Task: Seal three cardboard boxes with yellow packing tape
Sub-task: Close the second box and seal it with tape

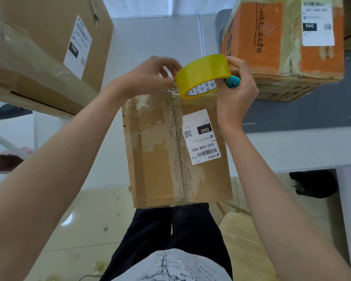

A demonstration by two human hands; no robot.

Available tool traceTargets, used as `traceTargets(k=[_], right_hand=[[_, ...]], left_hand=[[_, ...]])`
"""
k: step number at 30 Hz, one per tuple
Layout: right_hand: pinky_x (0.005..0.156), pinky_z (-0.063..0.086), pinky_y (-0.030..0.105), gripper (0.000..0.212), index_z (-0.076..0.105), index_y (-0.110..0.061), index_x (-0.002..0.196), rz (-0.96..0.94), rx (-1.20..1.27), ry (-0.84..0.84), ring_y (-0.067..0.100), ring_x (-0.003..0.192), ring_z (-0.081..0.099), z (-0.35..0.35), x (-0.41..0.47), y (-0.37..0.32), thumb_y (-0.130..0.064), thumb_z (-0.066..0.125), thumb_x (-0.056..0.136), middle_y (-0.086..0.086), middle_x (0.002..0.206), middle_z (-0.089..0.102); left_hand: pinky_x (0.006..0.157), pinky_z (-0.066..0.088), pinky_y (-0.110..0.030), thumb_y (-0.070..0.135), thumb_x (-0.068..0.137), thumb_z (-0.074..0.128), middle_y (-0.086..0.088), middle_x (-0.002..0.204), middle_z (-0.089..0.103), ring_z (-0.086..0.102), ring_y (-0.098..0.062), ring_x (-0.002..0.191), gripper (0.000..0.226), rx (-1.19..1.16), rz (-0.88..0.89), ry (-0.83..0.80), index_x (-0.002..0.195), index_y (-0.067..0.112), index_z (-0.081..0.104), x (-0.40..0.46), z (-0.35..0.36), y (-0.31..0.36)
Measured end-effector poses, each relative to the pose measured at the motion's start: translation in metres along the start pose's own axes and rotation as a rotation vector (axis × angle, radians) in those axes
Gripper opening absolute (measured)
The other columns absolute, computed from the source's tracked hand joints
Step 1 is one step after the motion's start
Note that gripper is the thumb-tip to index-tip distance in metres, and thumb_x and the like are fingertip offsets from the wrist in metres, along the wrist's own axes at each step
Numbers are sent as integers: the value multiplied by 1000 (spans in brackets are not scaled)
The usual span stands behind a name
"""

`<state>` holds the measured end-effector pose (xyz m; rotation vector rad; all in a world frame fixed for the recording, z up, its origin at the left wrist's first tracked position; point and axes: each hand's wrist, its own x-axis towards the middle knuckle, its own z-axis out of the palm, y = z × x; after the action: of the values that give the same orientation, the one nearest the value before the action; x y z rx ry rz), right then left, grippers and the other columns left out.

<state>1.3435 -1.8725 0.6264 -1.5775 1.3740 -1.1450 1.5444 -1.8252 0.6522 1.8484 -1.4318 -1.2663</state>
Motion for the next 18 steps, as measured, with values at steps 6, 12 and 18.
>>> traceTargets(k=[6, 12, 18], right_hand=[[69, 50, 20, 19, 73, -11, 104, 15, 30, 41, 7, 82, 63, -2, -5, 3, -18, 76, 86, -5, 91, 72], [73, 57, 40, 21, 73, -12, 107, 0, -5, 70, 15, 86, 66, -3, -10, 5, -14, 74, 85, -5, 95, 73], [59, 56, 47, 20, 71, -12, 108, -16, 100, 137, 28, 74, 64, -16, 9, 0, -14, 71, 89, -2, 92, 70]], left_hand=[[68, 40, -27, 28, 66, 93, 11, 78, 62, 51, -2, 65, 48, 194, -82, -90, 104, 11, 68, 25, 12, -23], [57, 33, -21, 23, 62, 95, -3, 70, 62, 47, 0, 58, 34, 258, -54, -94, 80, 11, 68, 40, 23, -33], [57, 33, -28, 27, 56, 97, 11, 58, 53, 44, -2, 52, 35, 341, -71, -101, 72, 15, 68, 45, 25, -24]])
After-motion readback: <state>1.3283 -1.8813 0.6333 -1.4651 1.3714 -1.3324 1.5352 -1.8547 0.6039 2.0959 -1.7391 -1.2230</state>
